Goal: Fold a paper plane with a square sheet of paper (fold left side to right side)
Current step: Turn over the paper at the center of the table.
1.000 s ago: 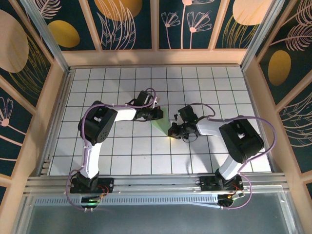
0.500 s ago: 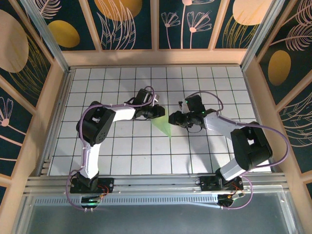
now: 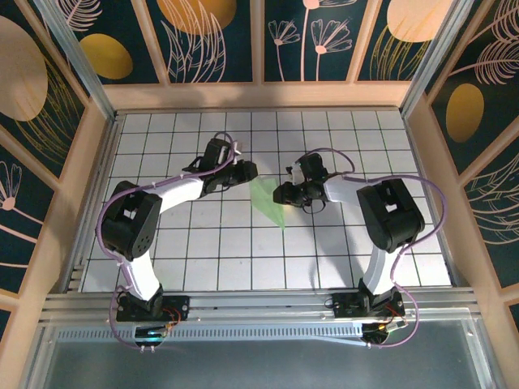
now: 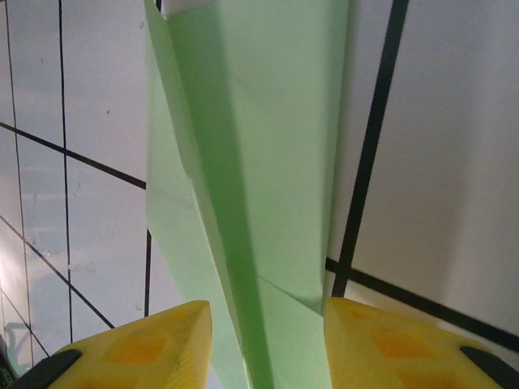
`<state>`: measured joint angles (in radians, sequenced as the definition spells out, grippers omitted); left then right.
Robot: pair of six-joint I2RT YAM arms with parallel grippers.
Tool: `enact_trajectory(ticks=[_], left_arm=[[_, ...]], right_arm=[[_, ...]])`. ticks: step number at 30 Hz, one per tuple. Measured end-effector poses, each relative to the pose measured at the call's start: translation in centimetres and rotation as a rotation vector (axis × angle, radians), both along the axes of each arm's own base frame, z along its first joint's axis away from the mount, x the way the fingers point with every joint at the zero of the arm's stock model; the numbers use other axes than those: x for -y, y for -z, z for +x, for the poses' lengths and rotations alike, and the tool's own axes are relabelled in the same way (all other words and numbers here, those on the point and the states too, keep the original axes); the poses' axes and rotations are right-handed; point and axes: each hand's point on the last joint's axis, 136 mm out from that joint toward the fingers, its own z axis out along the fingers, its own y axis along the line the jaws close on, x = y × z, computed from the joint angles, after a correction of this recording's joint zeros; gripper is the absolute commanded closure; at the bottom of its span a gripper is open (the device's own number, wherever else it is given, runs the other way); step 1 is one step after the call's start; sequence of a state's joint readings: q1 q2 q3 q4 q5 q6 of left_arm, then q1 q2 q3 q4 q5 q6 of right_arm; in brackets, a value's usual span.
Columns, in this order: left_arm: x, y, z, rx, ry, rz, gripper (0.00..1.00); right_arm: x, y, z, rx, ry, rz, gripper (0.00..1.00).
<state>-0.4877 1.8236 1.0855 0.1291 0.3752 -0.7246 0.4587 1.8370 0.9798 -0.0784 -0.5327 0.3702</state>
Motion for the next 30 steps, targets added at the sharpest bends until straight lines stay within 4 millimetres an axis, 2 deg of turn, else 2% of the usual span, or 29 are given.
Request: enact_trajectory(ticks=[4, 7, 9, 10, 14, 16, 19, 24, 27, 30], left_arm=[[-1.1, 0.9, 0.0, -0.018, -0.026, 0.018, 0.69], [-1.6, 0.8, 0.1, -0.017, -0.035, 0.018, 0.69], [-1.9, 0.3, 0.2, -0.009, -0.042, 0.013, 0.68], [-2.1, 0.1, 0.2, -0.005, -0.044, 0.011, 0.68], [-2.8, -1.1, 0.2, 0.020, -0.054, -0.022, 0.64], [-3.1, -2.1, 0.0, 0.036, -0.055, -0.050, 0.61], [-3.1, -4.7, -0.2, 0.092, -0.040, -0.118, 0.54], [-1.5, -9.5, -0.9, 0.185, 0.044, -0.287, 0.51], [-0.4, -12.0, -1.4, 0.216, 0.100, -0.400, 0.51], [0.3, -13.8, -1.8, 0.235, 0.150, -0.484, 0.50]], right_arm=[[-0.7, 0.3, 0.0, -0.001, -0.023, 0.014, 0.68], [-1.0, 0.3, 0.0, 0.004, -0.032, 0.025, 0.83], [-1.2, 0.1, 0.0, 0.009, -0.039, 0.035, 0.97], [-1.3, 0.0, 0.1, 0.012, -0.042, 0.039, 1.00], [-1.4, -0.5, 0.4, 0.036, -0.047, 0.053, 1.00], [-1.4, -1.5, 0.6, 0.063, -0.047, 0.078, 1.00], [-0.9, -4.6, 1.0, 0.137, -0.045, 0.146, 1.00], [-0.1, -12.5, 1.9, 0.318, -0.060, 0.332, 1.00], [-0.5, -16.5, 1.6, 0.393, -0.103, 0.443, 1.00], [-1.1, -18.8, 0.9, 0.420, -0.149, 0.529, 1.00]])
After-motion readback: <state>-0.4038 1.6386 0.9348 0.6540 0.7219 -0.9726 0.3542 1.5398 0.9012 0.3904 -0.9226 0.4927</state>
